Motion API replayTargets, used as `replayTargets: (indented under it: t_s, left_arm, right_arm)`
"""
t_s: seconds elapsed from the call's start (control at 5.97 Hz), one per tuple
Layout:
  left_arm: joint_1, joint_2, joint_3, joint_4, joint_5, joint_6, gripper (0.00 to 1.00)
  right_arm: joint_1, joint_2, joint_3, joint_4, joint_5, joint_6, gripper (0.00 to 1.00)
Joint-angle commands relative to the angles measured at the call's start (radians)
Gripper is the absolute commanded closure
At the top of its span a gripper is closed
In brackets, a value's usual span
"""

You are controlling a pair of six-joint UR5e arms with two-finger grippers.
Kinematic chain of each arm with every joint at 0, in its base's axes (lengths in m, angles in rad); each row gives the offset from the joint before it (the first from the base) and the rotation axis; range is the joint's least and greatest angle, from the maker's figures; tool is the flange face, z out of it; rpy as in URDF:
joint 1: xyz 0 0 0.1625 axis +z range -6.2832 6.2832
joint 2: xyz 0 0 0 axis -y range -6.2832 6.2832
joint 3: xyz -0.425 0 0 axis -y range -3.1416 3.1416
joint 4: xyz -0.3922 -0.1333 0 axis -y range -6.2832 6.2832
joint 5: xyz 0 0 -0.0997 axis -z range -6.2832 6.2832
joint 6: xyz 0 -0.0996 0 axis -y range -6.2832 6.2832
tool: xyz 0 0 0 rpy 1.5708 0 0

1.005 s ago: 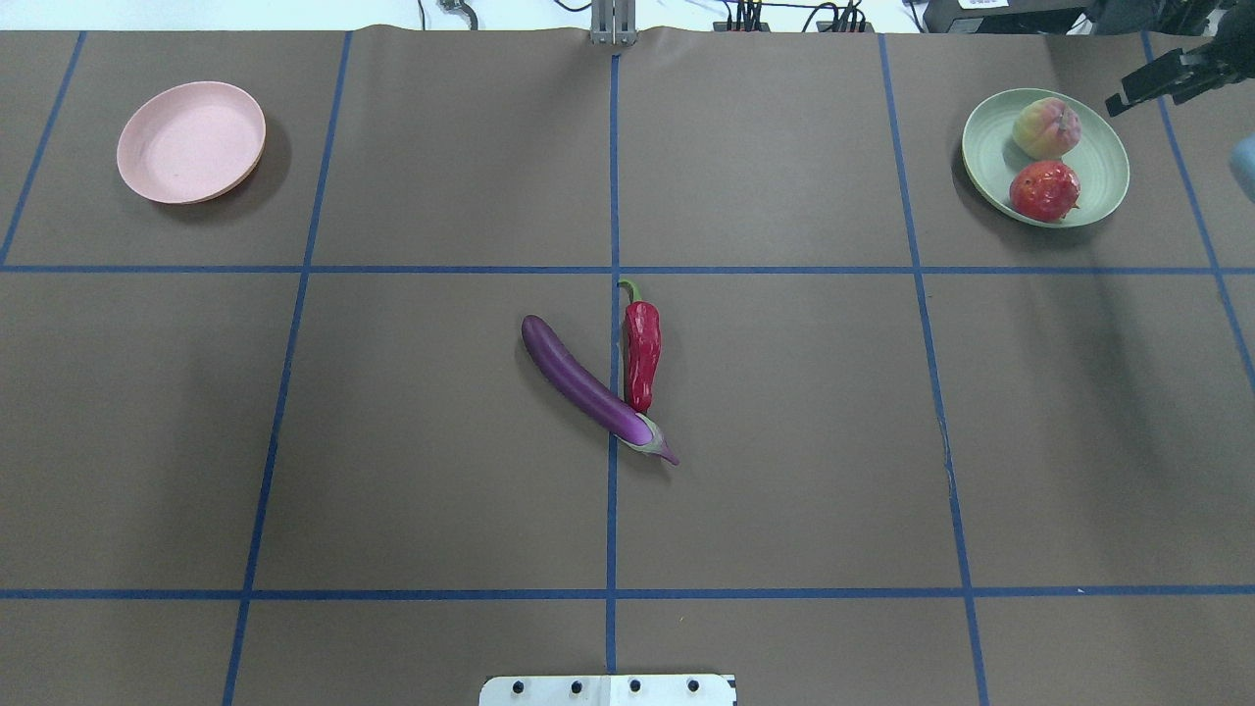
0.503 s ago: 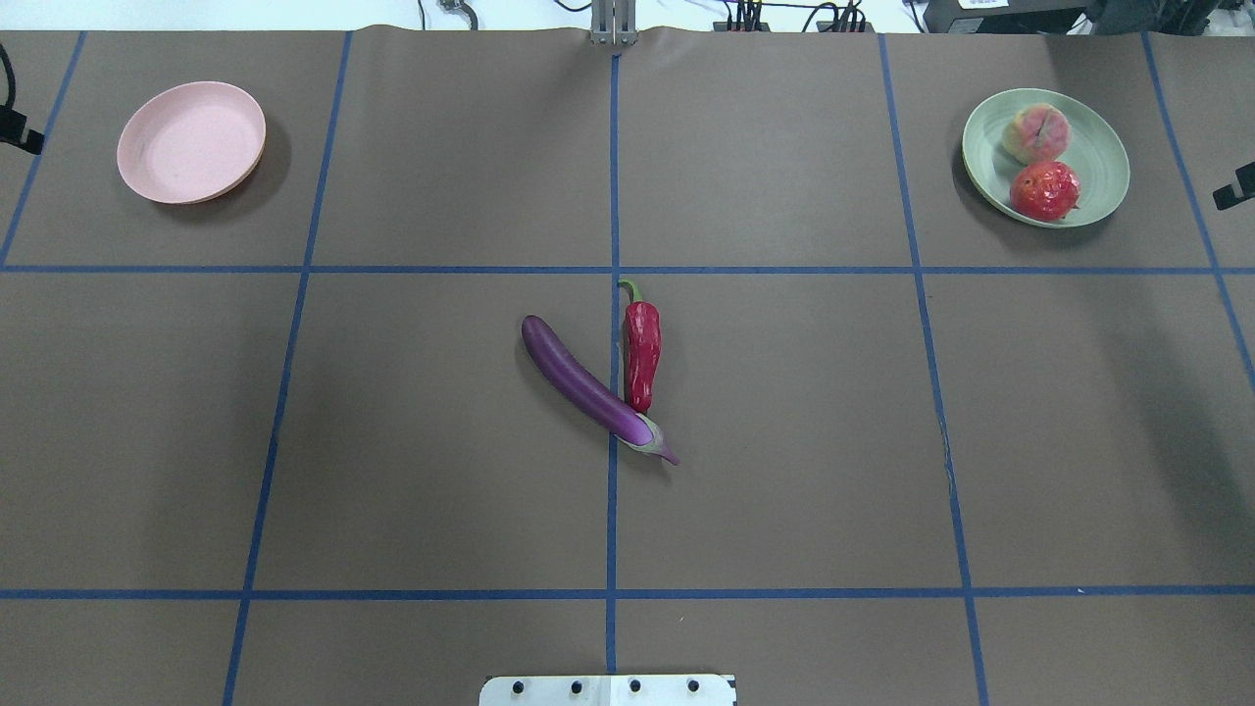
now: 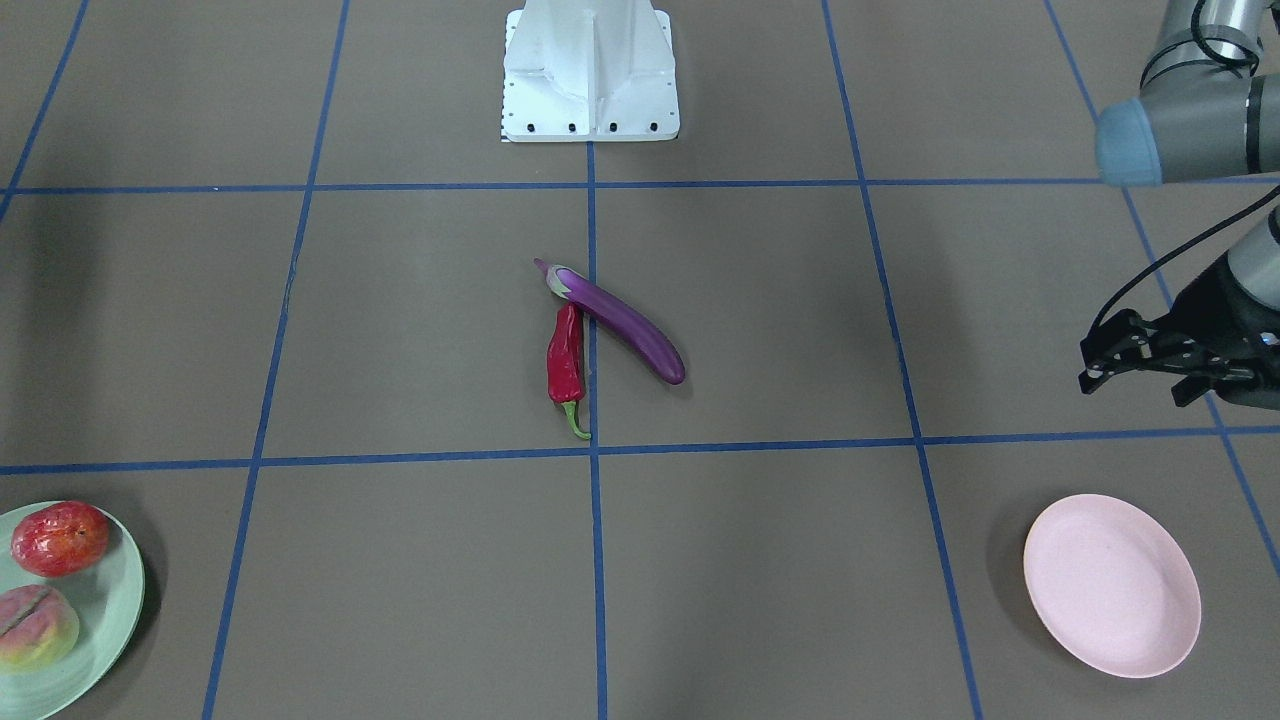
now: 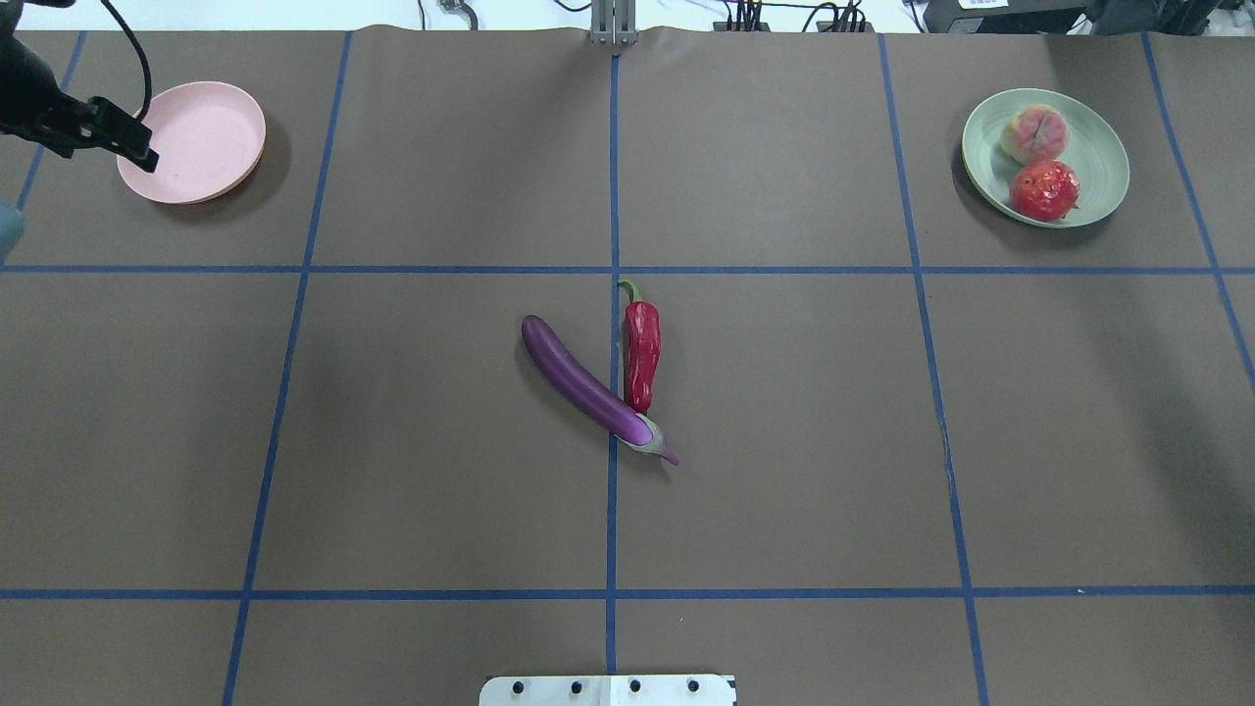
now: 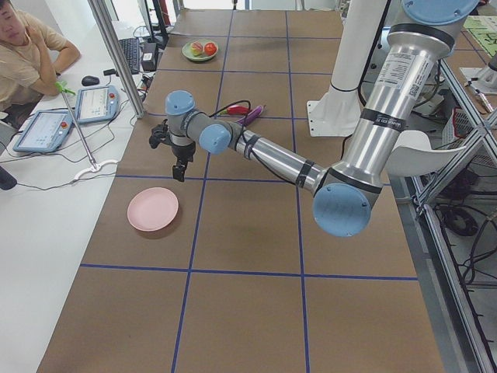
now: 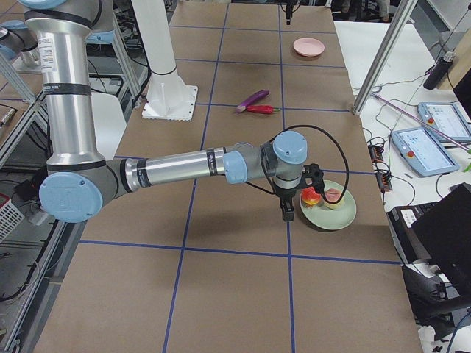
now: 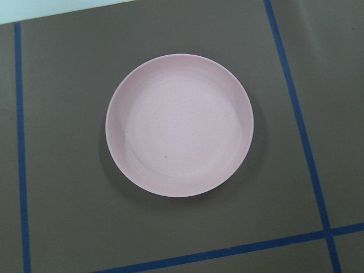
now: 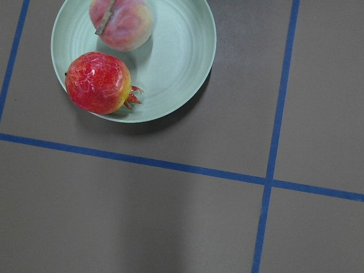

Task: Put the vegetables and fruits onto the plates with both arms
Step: 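Withdraw the right arm while the left arm moves toward the eggplant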

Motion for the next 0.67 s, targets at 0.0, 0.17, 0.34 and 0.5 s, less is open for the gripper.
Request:
replayTargets:
  t_s: [0.0, 0.17, 0.34, 0.5]
  left_arm:
    - [0.233, -0.066, -0.010, -0.028, 0.020, -0.334, 0.00]
    - [0.319, -0.153, -0.004, -0.022, 0.108, -0.578, 0.00]
    - [0.409, -0.216, 0.013, -0.020, 0.153, -0.763, 0.00]
    - [0.456, -0.314, 0.080, -0.020, 0.190, -0.985, 0.00]
  right_arm:
    - [-0.002, -0.002, 0.017, -0.017, -0.012, -0.005, 0.00]
    - [-0.002, -0.002, 0.017, -0.017, -0.021, -0.003, 0.00]
    - [-0.002, -0.004, 0.017, -0.017, -0.021, -0.003, 0.00]
    - [-0.003, -0.004, 0.017, -0.017, -0.021, -0.003, 0.00]
